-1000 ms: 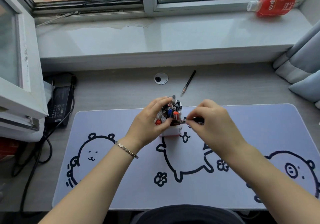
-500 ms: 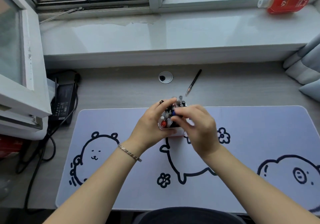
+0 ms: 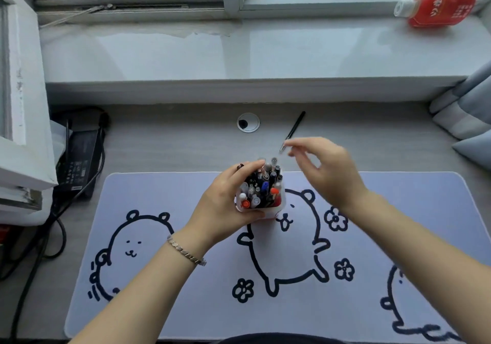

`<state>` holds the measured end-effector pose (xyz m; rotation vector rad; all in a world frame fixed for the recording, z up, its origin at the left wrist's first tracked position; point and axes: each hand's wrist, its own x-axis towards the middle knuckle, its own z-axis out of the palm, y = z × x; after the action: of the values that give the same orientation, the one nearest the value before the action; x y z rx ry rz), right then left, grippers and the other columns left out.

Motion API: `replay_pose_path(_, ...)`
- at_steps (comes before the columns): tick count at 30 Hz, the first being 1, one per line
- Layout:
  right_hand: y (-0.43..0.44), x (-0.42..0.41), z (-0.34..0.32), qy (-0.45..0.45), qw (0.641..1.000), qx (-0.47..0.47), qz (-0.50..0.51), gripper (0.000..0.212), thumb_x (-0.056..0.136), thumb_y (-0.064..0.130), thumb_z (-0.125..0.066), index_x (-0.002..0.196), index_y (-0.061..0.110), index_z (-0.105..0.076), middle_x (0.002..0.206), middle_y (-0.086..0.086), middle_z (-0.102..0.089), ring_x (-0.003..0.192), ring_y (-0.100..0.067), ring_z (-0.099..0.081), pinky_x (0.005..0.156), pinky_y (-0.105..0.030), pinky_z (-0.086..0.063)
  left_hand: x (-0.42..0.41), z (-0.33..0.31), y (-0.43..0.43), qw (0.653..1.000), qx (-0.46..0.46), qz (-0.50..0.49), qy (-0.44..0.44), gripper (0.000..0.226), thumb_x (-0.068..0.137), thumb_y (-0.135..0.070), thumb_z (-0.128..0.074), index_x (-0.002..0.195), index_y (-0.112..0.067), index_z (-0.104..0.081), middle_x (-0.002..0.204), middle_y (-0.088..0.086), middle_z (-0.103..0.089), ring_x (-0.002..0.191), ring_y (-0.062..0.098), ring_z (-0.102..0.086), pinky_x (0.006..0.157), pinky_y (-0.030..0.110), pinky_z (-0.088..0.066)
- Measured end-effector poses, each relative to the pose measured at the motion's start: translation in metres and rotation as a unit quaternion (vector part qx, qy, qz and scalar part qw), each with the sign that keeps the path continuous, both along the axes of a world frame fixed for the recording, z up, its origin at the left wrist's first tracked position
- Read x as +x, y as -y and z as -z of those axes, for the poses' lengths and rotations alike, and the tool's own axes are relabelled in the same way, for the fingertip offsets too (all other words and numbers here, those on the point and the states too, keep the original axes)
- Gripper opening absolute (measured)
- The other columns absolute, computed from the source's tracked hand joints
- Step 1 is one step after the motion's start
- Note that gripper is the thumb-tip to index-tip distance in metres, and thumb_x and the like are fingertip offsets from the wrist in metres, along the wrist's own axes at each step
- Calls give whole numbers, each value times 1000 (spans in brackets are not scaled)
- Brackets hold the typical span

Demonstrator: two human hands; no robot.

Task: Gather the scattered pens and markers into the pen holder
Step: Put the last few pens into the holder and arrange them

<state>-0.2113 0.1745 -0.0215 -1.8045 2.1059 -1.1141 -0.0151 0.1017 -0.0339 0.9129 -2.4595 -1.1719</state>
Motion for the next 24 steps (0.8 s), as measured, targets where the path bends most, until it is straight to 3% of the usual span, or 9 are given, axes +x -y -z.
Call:
replay_pose_path(3, 35, -35, 34, -78, 978, 179, 78, 39, 86, -3, -45, 119, 12, -59, 125, -12, -58, 117, -31, -50, 94, -42, -43, -1, -2, 0, 1000, 0, 6, -11, 82, 59, -23, -81, 126, -44, -37, 122, -18, -44, 105, -9, -36, 86, -7, -26)
replay_pose_path(7, 68, -55, 71, -228, 917, 328, -17, 42, 89, 1, -43, 128, 14, -49, 144, -12, -37, 132, -30, -30, 98, -42, -34, -1, 1, 1, 1000, 6, 3, 7, 83, 60, -28, -80, 127, -47, -33, 131, -9, -47, 115, 1, -40, 90, -1, -29)
replay_pose_path(10, 74, -60, 81, -299, 908, 286, -68, 22, 86, 10, -53, 106, 8, -62, 118, -14, -58, 112, -32, -49, 79, -40, -43, 0, 3, 1, 1000, 8, 4, 17, 86, 61, -29, -78, 128, -47, -29, 134, -6, -46, 121, 6, -40, 94, 7, -32)
replay_pose_path(12, 69, -59, 83, -324, 918, 213, -80, 18, 66, 2, -73, 82, 5, -65, 86, -13, -67, 83, -31, -63, 60, -34, -48, 0, 3, 2, 1000, 12, 5, 15, 87, 61, -27, -79, 128, -48, -28, 135, -6, -45, 122, 7, -40, 96, 10, -33)
replay_pose_path(14, 57, -50, 75, -228, 964, 130, -51, 16, 68, 1, -72, 80, 3, -62, 76, -13, -67, 72, -33, -64, 53, -34, -52, 0, 4, 2, 1000, 11, 3, 14, 87, 61, -26, -81, 128, -47, -29, 134, -7, -45, 122, 7, -41, 97, 13, -35)
replay_pose_path(16, 40, -34, 54, -63, 998, 19, 16, 12, 82, 4, -60, 93, 1, -62, 85, -13, -68, 78, -32, -64, 65, -37, -55, 0, 4, 1, 1000, 7, 1, 14, 86, 61, -28, -81, 128, -47, -31, 134, -9, -45, 121, 6, -41, 96, 9, -34)
replay_pose_path(18, 15, -20, 25, 104, 991, -62, 55, 22, 87, 8, -55, 109, 10, -57, 90, -3, -64, 84, -22, -64, 73, -22, -54, 0, 4, 0, 1000, 5, 1, 15, 85, 62, -25, -81, 127, -48, -32, 134, -12, -44, 120, 3, -40, 93, 3, -30)
replay_pose_path(21, -27, 5, -15, 243, 955, -166, 34, 41, 89, 13, -51, 119, 39, -42, 89, -1, -60, 89, -17, -63, 74, -21, -54, 0, 1, -2, 1000, 8, 3, 10, 83, 60, -34, -78, 127, -48, -31, 128, -20, -43, 114, -5, -38, 89, 0, -28)
replay_pose_path(24, -52, 27, -26, 284, 937, -201, 15, 30, 90, 22, -52, 118, 29, -43, 94, 1, -62, 90, -21, -63, 76, -28, -55, -2, -4, -4, 1000, 19, 2, -1, 77, 56, -54, -63, 126, -49, -31, 122, -34, -36, 108, -22, -33, 86, -7, -25)
